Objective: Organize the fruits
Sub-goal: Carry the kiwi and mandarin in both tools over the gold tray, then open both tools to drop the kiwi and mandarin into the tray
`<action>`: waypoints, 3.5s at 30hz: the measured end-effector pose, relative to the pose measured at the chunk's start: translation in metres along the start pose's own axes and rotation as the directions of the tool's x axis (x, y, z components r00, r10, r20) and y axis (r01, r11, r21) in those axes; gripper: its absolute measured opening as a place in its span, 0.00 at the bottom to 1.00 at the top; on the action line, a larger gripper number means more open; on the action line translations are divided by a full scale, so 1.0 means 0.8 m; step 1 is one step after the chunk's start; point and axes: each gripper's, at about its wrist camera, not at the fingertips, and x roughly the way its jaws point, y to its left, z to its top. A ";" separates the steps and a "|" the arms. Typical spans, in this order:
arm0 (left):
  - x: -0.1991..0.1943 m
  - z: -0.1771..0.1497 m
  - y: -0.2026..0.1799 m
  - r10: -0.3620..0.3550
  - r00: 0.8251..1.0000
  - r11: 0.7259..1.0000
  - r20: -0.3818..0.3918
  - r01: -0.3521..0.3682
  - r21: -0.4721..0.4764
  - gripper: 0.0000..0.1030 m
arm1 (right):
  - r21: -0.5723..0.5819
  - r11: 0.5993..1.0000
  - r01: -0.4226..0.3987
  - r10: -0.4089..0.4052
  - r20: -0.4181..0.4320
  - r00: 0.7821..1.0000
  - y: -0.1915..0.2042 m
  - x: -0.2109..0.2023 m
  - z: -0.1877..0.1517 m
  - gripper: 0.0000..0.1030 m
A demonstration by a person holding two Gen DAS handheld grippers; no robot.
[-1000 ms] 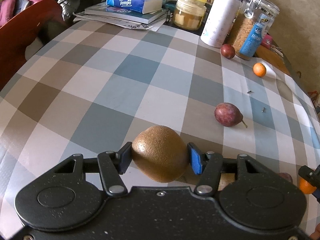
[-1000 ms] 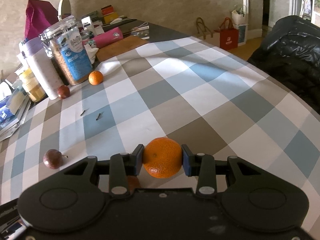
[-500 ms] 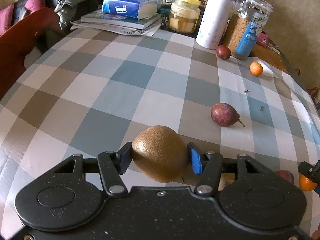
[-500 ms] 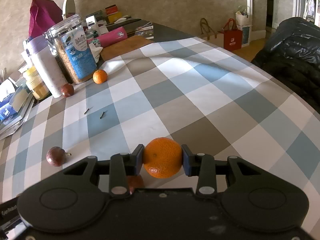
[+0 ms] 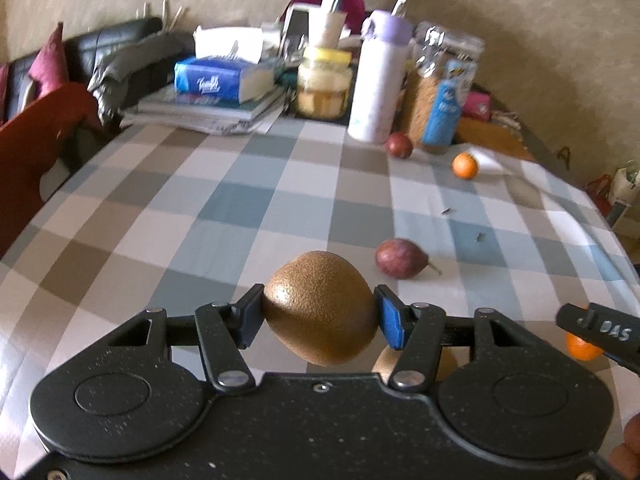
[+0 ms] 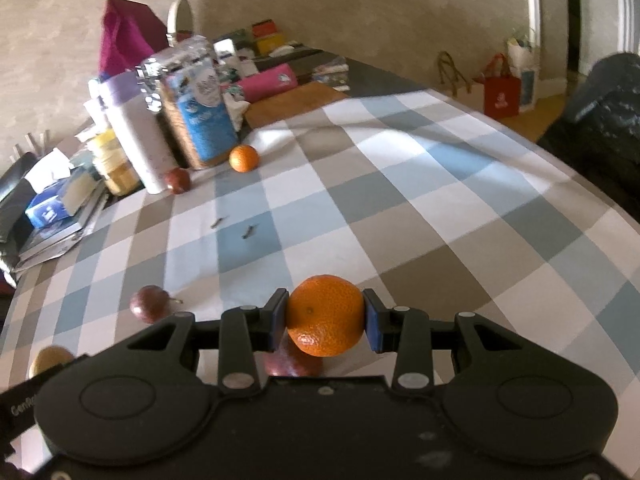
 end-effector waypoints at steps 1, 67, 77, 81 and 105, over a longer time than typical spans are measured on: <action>-0.002 0.000 -0.002 0.000 1.000 1.000 0.012 -0.001 0.008 0.60 | -0.011 1.000 -0.004 0.004 0.009 1.000 0.003 -0.002 -0.001 0.39; -0.153 -0.137 0.048 -0.088 0.938 0.995 -0.334 0.099 0.016 0.60 | -0.065 0.977 -0.202 0.187 -0.185 0.965 -0.082 -0.184 -0.141 0.40; -0.154 -0.148 0.049 -0.067 0.935 0.996 -0.348 0.081 0.028 0.60 | -0.177 0.959 -0.223 0.200 -0.142 0.970 -0.067 -0.209 -0.161 0.40; -0.153 -0.150 0.052 -0.071 0.933 0.996 -0.352 0.084 0.023 0.60 | -0.176 0.954 -0.243 0.214 -0.166 0.963 -0.064 -0.206 -0.162 0.40; -0.166 -0.142 0.052 -0.050 0.960 0.997 -0.277 0.064 0.041 0.61 | -0.162 0.950 -0.265 0.238 -0.167 0.957 -0.061 -0.207 -0.164 0.40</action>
